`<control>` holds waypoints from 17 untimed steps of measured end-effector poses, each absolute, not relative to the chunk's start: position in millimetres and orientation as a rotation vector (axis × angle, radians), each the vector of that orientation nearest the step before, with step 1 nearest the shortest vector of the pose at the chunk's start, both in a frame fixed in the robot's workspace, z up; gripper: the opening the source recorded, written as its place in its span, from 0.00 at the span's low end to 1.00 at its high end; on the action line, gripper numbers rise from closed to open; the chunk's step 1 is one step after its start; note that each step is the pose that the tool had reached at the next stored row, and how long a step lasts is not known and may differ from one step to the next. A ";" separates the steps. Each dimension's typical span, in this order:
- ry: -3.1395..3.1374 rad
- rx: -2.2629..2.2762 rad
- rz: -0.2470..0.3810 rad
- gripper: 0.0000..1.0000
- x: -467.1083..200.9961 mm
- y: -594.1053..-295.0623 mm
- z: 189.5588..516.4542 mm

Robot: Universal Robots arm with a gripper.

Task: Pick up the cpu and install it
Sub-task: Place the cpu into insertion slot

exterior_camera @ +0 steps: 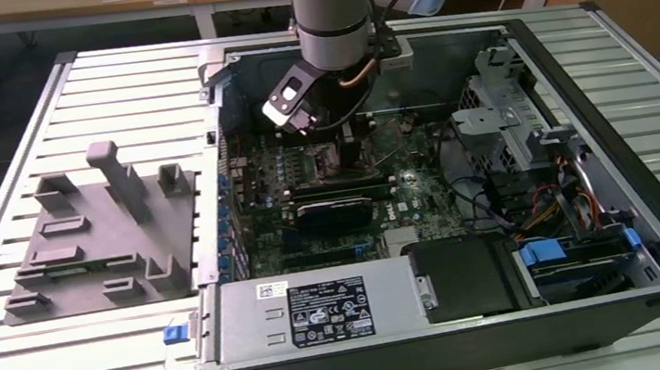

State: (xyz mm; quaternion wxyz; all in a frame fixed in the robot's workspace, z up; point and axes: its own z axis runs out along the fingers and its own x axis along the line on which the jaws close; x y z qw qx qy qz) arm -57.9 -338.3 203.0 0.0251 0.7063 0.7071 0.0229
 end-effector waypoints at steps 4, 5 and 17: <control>2.187 2.184 0.071 0.54 -57.9 -338.2 202.9; 2.187 2.184 0.071 0.54 -57.9 -338.2 202.7; 2.187 2.184 0.071 0.54 -57.9 -338.2 200.0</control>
